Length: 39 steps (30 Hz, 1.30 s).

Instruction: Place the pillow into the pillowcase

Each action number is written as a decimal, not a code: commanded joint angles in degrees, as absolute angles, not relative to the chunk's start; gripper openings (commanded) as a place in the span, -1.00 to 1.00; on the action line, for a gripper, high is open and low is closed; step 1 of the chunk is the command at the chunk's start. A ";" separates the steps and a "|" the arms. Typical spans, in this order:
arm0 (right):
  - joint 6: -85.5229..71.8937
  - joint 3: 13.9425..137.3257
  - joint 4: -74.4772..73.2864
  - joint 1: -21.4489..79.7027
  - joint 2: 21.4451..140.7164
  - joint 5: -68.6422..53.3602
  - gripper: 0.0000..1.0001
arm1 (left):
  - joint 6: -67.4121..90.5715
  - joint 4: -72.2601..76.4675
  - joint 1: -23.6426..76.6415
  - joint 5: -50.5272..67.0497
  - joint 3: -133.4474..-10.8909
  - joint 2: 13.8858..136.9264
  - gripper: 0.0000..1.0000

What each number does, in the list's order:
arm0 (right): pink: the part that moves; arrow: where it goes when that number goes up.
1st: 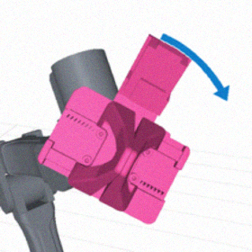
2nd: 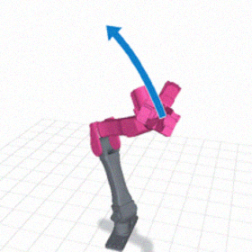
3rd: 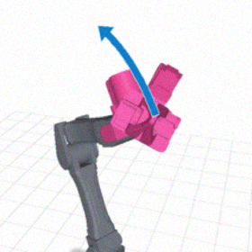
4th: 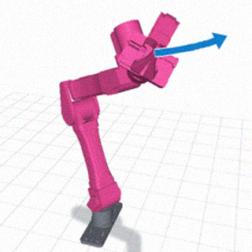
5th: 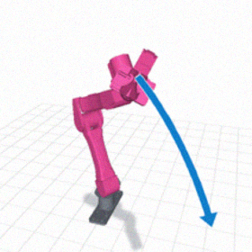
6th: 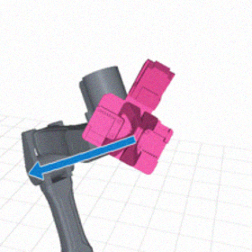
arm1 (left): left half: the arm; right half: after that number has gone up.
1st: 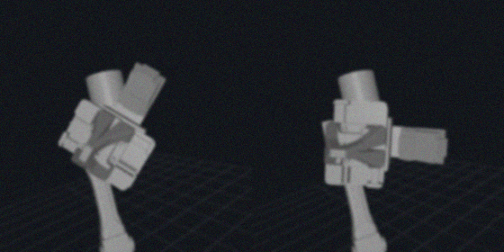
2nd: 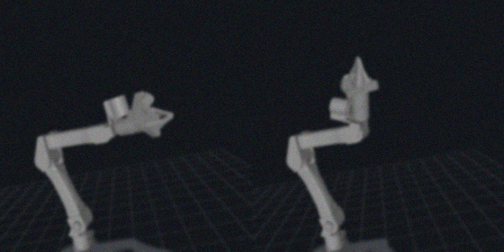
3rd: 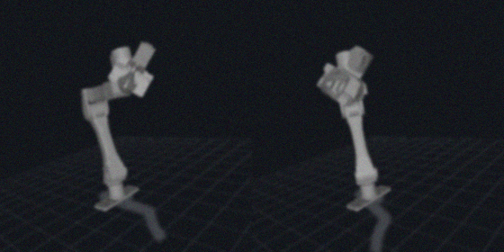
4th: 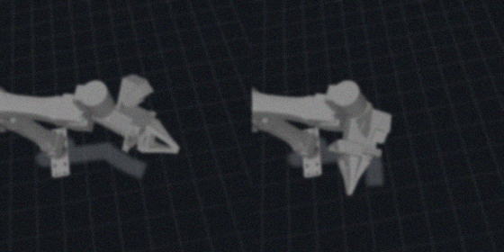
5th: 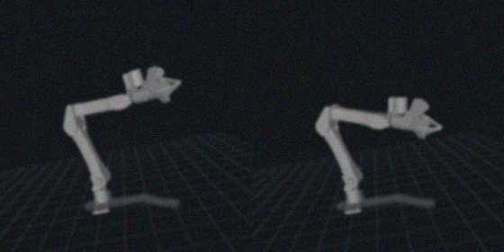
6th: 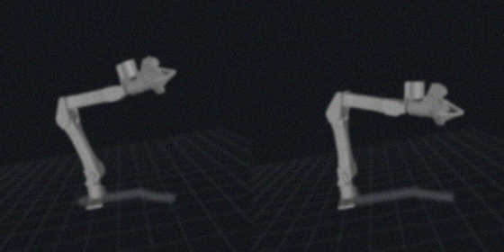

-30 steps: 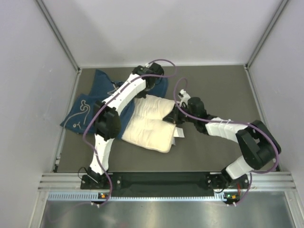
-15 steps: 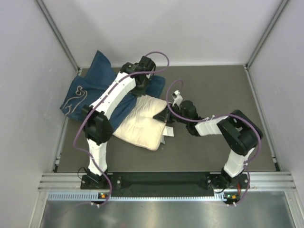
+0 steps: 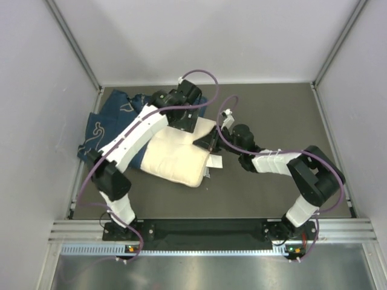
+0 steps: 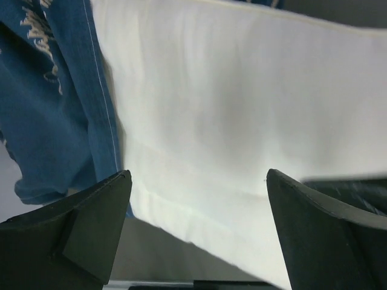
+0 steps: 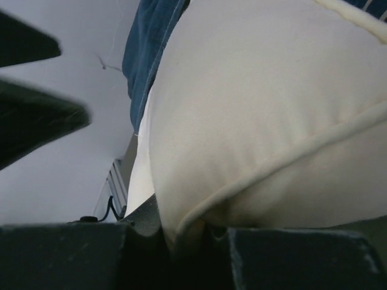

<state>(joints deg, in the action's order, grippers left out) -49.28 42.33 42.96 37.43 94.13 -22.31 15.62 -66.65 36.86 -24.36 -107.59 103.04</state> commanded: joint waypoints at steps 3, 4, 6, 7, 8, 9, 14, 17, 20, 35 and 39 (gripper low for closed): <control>-52.99 50.61 37.64 38.76 90.62 -20.13 -1.00 | 21.17 -58.29 43.40 -21.81 -94.80 87.12 0.97; -54.13 51.49 33.96 38.76 90.53 -19.17 -1.00 | 21.70 -56.97 44.72 -21.80 -92.22 83.01 0.97; -55.71 53.25 31.91 38.67 90.44 -18.99 -1.00 | 22.67 -52.22 47.88 -22.58 -84.58 78.60 0.97; -57.55 53.96 29.21 38.67 90.27 -18.38 -1.00 | 22.68 -50.64 48.60 -21.98 -82.20 74.75 0.98; -58.44 54.83 27.70 38.58 90.18 -18.37 -1.00 | 22.33 -48.88 49.13 -21.19 -79.83 72.97 0.97; -59.14 56.84 25.86 38.50 90.26 -18.46 -1.00 | 21.28 -46.17 49.91 -20.75 -75.54 71.21 0.98; -63.98 63.45 13.21 37.97 90.61 -18.19 -1.00 | 13.64 -35.00 53.17 -18.89 -61.47 62.59 0.97; -66.26 66.87 10.65 37.97 90.70 -18.11 -1.00 | 8.21 -27.53 55.28 -21.09 -56.62 58.37 0.97; -67.24 70.56 7.30 37.97 91.32 -17.84 -1.00 | 2.75 -24.17 57.91 -25.74 -54.85 56.95 0.98; -66.45 76.55 0.09 39.11 92.02 -12.66 -1.00 | 1.49 -29.71 61.52 -23.74 -64.25 64.51 0.97; -66.01 77.69 0.18 39.20 92.11 -12.92 -1.00 | 1.76 -32.86 61.61 -28.99 -66.44 68.97 0.98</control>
<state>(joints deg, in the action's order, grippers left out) -64.58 72.18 -4.58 38.24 94.15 -14.11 1.74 -31.57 61.39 -25.82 -62.81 66.11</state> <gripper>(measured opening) 0.093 0.987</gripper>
